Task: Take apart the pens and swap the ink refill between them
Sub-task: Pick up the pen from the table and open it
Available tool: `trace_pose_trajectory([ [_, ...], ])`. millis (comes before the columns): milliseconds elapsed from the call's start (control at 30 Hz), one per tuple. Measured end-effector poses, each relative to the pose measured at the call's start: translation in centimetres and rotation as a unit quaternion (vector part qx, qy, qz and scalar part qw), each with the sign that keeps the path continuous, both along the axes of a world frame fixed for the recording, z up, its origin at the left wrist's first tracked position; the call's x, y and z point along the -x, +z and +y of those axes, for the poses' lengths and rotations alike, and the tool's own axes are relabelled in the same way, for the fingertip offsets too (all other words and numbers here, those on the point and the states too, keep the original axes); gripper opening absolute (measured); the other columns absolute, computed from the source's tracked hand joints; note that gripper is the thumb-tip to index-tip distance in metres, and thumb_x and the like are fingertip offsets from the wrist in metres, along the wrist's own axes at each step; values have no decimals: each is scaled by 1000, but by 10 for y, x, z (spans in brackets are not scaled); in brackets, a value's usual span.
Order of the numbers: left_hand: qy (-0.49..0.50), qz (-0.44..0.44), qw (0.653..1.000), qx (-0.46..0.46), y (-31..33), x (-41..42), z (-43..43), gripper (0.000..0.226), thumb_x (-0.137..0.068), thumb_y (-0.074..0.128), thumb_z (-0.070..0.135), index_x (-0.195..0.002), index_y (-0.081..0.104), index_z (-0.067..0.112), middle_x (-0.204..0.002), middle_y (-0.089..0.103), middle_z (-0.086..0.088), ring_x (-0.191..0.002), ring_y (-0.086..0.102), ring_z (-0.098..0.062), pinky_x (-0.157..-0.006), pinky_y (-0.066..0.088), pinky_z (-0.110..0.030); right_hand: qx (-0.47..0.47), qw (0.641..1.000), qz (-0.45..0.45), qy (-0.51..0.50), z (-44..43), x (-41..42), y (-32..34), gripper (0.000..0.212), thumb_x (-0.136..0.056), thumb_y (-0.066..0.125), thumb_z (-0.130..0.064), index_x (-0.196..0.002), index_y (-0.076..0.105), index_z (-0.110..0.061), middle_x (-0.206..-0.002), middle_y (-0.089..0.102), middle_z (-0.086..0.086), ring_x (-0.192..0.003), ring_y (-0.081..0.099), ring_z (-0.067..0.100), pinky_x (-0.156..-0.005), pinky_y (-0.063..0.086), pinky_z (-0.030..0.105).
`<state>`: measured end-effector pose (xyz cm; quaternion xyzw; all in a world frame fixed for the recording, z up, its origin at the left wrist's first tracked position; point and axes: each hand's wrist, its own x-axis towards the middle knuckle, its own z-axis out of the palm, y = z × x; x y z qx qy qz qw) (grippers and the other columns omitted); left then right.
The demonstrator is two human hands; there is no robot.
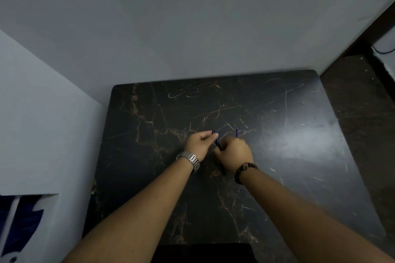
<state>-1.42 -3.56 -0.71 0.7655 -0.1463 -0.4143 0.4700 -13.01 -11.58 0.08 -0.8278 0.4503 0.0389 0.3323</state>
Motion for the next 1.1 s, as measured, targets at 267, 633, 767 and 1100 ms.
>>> trace_pose_trajectory([
  [267, 16, 50, 998, 42, 17, 14, -6, 8, -86, 77, 17, -83, 82, 23, -80, 79, 3, -81, 72, -14, -82, 58, -28, -314, 916, -190, -163, 14, 20, 21, 27, -102, 51, -24, -91, 68, -7, -74, 66, 5, -67, 62, 19, -69, 54, 42],
  [633, 12, 66, 998, 12, 17, 41, -2, 24, -94, 67, 14, -113, 74, 1, -90, 73, 1, -71, 66, 3, -57, 46, -2, -345, 848, -259, -309, 34, 20, 16, 31, -105, 44, -19, -85, 68, -12, -45, 59, -12, -38, 52, -3, -38, 39, 13],
  [767, 2, 61, 998, -4, 12, 44, 2, 26, -98, 62, 17, -117, 72, 3, -102, 72, -2, -81, 63, 1, -58, 45, 0, -310, 862, -259, -307, 37, 20, 14, 28, -103, 48, -18, -90, 72, -14, -72, 69, -4, -49, 60, -9, -44, 43, 9],
  [1100, 122, 184, 975, 18, 16, 20, -14, 13, -95, 65, 18, -100, 76, 13, -79, 71, 0, -69, 64, -14, -62, 57, -29, -371, 861, -218, -272, 44, 24, 12, 25, -101, 47, -16, -95, 66, -1, -70, 58, 5, -60, 52, 15, -58, 44, 33],
])
